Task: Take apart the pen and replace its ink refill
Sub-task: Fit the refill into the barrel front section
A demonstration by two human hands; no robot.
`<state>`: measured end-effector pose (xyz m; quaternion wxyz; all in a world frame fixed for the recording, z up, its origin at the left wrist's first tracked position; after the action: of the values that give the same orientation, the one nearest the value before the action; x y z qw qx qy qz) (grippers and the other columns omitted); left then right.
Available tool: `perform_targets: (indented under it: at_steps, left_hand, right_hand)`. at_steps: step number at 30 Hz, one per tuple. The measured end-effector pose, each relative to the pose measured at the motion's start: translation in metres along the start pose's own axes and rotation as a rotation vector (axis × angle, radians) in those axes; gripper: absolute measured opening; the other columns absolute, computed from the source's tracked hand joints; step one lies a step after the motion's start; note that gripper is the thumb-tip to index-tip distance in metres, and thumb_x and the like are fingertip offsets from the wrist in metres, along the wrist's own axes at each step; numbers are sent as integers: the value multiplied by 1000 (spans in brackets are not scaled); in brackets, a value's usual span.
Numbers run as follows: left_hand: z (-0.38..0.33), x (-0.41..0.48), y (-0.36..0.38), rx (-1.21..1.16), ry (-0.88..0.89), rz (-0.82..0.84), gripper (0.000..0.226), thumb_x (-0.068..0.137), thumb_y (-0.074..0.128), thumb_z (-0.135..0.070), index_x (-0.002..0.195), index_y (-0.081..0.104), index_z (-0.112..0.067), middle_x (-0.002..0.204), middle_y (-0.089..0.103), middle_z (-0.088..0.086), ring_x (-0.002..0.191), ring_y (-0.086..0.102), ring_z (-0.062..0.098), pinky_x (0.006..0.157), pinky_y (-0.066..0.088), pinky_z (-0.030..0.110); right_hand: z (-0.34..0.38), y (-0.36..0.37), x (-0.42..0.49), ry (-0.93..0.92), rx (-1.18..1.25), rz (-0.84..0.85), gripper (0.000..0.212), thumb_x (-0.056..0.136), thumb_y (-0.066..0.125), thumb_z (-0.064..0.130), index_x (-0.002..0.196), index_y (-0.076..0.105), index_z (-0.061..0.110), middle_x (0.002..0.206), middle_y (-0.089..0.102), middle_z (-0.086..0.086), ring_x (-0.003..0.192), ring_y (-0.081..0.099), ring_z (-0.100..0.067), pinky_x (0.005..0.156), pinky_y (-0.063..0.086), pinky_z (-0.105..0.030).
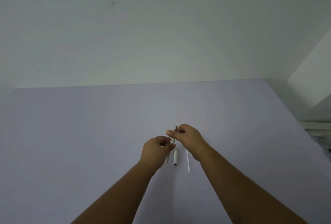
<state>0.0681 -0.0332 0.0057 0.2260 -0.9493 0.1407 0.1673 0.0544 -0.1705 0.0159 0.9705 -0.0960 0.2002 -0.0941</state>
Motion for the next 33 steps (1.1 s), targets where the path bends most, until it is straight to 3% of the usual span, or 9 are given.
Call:
perform_targets:
  at_steps: [4, 8, 13, 15, 17, 21, 25, 29, 33]
  left_hand:
    - [-1, 2, -2, -3, 1, -9, 27, 84, 70, -23, 108, 71, -11, 86, 66, -5, 91, 67, 22, 92, 55, 39]
    - [-2, 2, 0, 13, 0, 4, 26, 84, 70, -24, 107, 69, -14, 84, 64, -7, 91, 67, 22, 90, 56, 37]
    - [-1, 3, -4, 2, -6, -15, 22, 83, 71, -22, 102, 71, -12, 84, 66, -3, 91, 68, 25, 89, 57, 40]
    - [-1, 2, -4, 0, -7, -10, 22, 82, 72, -22, 102, 70, -12, 82, 64, -5, 90, 67, 25, 89, 57, 40]
    - [-2, 0, -2, 5, -8, 0, 24, 82, 72, -23, 104, 70, -13, 83, 65, -5, 91, 67, 24, 90, 56, 39]
    - [-1, 1, -5, -12, -15, -9, 19, 82, 72, -23, 98, 71, -13, 84, 67, 0, 90, 68, 26, 89, 57, 42]
    - [-2, -1, -3, 5, -7, 2, 18, 82, 72, -24, 98, 69, -16, 81, 65, -4, 90, 68, 25, 88, 57, 40]
    - [-3, -2, -5, -8, -4, -8, 21, 82, 73, -23, 99, 71, -11, 81, 67, -2, 88, 68, 25, 89, 57, 41]
    - [-6, -4, -4, 11, 9, -6, 24, 83, 72, -24, 103, 69, -12, 81, 65, -4, 85, 66, 21, 88, 57, 37]
  right_hand:
    - [4, 3, -1, -24, 101, 69, 16, 91, 58, 32, 100, 68, 23, 89, 63, 11, 79, 52, -7, 71, 42, -23]
    - [3, -3, 0, -1, 23, -25, 27, 82, 69, 38, 70, 54, 18, 68, 54, 8, 65, 48, -7, 64, 38, -22]
    - [7, 1, -4, -26, 132, 58, 16, 93, 55, 29, 102, 67, 24, 97, 66, 10, 81, 53, -5, 71, 42, -22]
    - [6, -1, -3, -21, 91, 18, 10, 89, 61, 30, 87, 65, 21, 84, 63, 10, 75, 52, -3, 69, 40, -22]
    - [4, -2, -3, 1, 67, -18, 22, 83, 68, 36, 73, 56, 21, 75, 58, 8, 71, 50, -6, 68, 39, -23]
    - [7, 4, -4, -29, 133, 61, 12, 91, 58, 30, 96, 67, 24, 97, 67, 8, 86, 56, -6, 75, 43, -24]
    - [2, 1, -3, 15, 57, -5, 22, 82, 69, 38, 75, 58, 20, 79, 60, 8, 79, 54, -9, 75, 41, -28]
    - [5, 5, -6, -6, 143, 70, 14, 92, 57, 30, 100, 66, 23, 97, 65, 10, 90, 56, -2, 73, 42, -22]
    - [3, 2, -7, 25, 76, 2, 16, 87, 63, 36, 84, 62, 21, 88, 63, 8, 87, 56, -9, 82, 43, -29]
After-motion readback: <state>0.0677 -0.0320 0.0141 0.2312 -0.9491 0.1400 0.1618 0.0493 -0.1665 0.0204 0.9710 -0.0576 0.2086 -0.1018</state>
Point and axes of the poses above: each hand's wrist, its own x-axis towards the middle knuckle, its own y-axis out of the palm, z = x × y, the point moved 9 cm from there along x, towards the middle knuckle
